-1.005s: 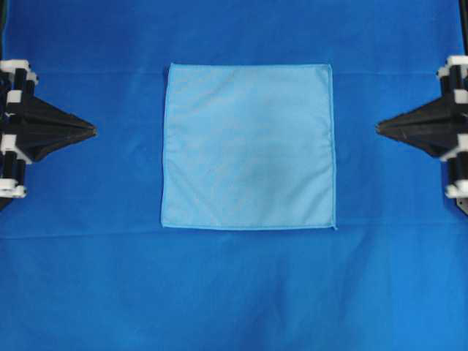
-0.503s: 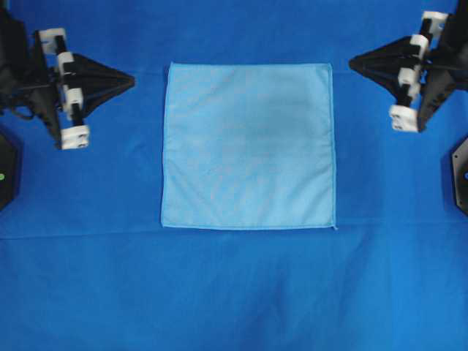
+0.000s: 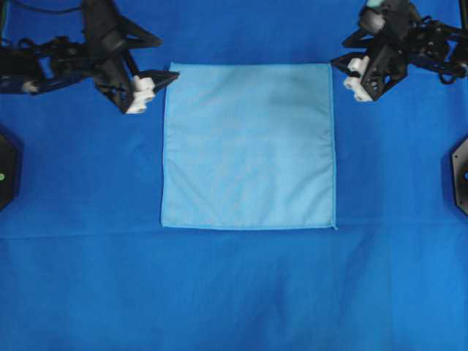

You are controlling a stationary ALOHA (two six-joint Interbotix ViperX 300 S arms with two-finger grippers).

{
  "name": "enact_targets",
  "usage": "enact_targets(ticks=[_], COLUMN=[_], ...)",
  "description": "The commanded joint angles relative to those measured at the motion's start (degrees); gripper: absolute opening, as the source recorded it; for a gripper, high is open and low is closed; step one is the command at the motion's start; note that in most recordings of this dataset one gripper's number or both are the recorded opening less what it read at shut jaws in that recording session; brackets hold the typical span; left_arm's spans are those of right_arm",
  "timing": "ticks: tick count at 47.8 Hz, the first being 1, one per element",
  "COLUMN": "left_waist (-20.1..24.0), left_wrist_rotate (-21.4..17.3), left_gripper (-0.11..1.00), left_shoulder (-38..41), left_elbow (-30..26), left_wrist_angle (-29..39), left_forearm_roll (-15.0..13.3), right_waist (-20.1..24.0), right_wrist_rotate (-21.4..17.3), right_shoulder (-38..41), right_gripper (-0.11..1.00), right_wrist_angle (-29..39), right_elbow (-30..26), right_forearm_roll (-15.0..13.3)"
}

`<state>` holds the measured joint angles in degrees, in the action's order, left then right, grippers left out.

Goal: Fold the light blue towel.
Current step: 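Move both grippers to the towel's two far corners and grasp them, then pull both held corners toward the near edge, folding the towel in half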

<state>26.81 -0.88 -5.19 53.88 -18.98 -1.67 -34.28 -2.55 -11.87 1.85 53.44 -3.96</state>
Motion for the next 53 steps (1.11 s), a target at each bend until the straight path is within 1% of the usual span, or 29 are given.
enact_targets(ticks=[1,9,21,31,36,39,43,45,46,50,53], left_waist=[1.6,3.6,4.0,4.6,4.7,4.7,4.7,4.7,4.7,4.7,4.5], left_wrist_rotate=[-0.1,-0.1,-0.1,-0.1,-0.1,-0.1,-0.1,-0.1,-0.2,-0.5,-1.3], left_gripper=[0.84,0.84,0.83,0.81,0.77,0.71,0.53,0.42,0.37,0.2,0.11], left_shoulder=[2.9,7.8,14.2,15.9,15.9,15.8,15.7,15.6,15.6,15.5,15.3], left_elbow=[-1.9,-2.2,-2.7,-3.3,-3.2,-3.0,-2.7,-2.5,-2.5,-2.2,-2.1], left_wrist_angle=[-1.4,-4.0,-4.6,-4.6,-4.2,-3.5,-2.3,-1.8,-1.8,-1.7,-1.5], left_forearm_roll=[0.0,0.0,0.0,0.0,0.0,0.0,0.0,0.1,0.2,0.2,0.2], right_waist=[-0.3,-0.7,-1.2,-2.0,-2.0,-2.0,-2.0,-2.0,-2.0,-2.0,-2.0], right_wrist_rotate=[0.0,0.1,0.1,0.1,0.3,0.4,0.4,0.4,0.4,0.4,0.4], right_shoulder=[2.5,7.8,12.3,14.2,14.4,14.4,14.3,14.2,14.2,14.1,14.2], right_gripper=[0.58,0.58,0.58,0.56,0.5,0.37,0.16,0.05,0.02,0.02,0.02], right_wrist_angle=[-0.9,-1.3,-2.8,-4.3,-4.8,-4.6,-4.4,-4.3,-4.3,-4.3,-4.4], right_elbow=[-2.0,-3.7,-4.0,-4.1,-4.0,-3.9,-3.8,-3.7,-3.6,-3.6,-3.6], right_forearm_roll=[-0.7,-1.3,-1.4,-1.4,-1.4,-1.5,-1.8,-2.0,-2.1,-2.2,-2.2])
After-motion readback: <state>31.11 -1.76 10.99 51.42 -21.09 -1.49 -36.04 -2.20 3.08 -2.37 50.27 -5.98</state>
